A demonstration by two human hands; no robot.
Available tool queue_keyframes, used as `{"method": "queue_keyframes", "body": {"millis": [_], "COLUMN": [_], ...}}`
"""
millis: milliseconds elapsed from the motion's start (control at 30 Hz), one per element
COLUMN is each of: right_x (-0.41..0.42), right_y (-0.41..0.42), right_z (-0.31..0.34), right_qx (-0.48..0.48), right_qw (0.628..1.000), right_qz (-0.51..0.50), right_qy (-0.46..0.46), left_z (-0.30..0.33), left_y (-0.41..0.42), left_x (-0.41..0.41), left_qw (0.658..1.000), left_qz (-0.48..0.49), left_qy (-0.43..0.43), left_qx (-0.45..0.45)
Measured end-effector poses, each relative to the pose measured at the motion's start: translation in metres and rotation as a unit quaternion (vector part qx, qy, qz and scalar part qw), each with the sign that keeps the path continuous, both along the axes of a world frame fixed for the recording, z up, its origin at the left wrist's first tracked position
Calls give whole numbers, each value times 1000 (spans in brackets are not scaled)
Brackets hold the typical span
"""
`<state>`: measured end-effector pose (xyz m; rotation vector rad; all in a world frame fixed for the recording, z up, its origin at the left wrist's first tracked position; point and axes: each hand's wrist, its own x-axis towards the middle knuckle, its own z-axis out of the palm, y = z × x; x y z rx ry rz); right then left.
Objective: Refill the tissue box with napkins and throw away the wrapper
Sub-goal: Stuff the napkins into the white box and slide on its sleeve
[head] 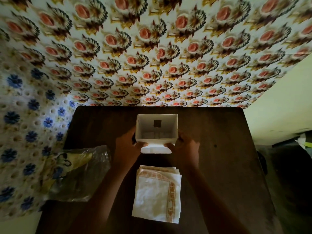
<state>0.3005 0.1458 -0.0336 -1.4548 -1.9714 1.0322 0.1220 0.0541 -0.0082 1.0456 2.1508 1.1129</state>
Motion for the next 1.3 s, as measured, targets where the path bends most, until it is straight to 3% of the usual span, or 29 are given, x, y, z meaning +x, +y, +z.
{"method": "queue_keyframes", "body": {"millis": [133,367,667,767,900,1100,1200,1300], "right_x": [-2,9,47,59,70,75,71,65], "right_y": [-3,7,-18,-31,-56,-91,-100,-104], "right_z": [-7,-4,5,1,-26,-67,-76,-82], "right_qx": [-18,-72,-91,-108,-157,-241,-270,-283], "right_qw": [999,996,985,983,984,970,962,957], "right_qz": [-18,20,-42,-49,-51,3,-5,-10], "right_qy": [42,47,139,144,73,-16,-42,-62], "left_z": [-6,-6,-3,-5,-26,-68,-83,-149], "left_y": [-3,1,-37,-55,-85,-106,-112,-129], "left_x": [11,-2,8,22,41,60,67,58], "left_qw": [999,999,980,979,973,938,927,924], "left_qz": [38,6,113,156,181,81,97,95], "left_qy": [-22,-44,-164,-130,-82,-100,-184,-236], "left_qx": [5,-16,-17,-17,-119,-323,-312,-284]}}
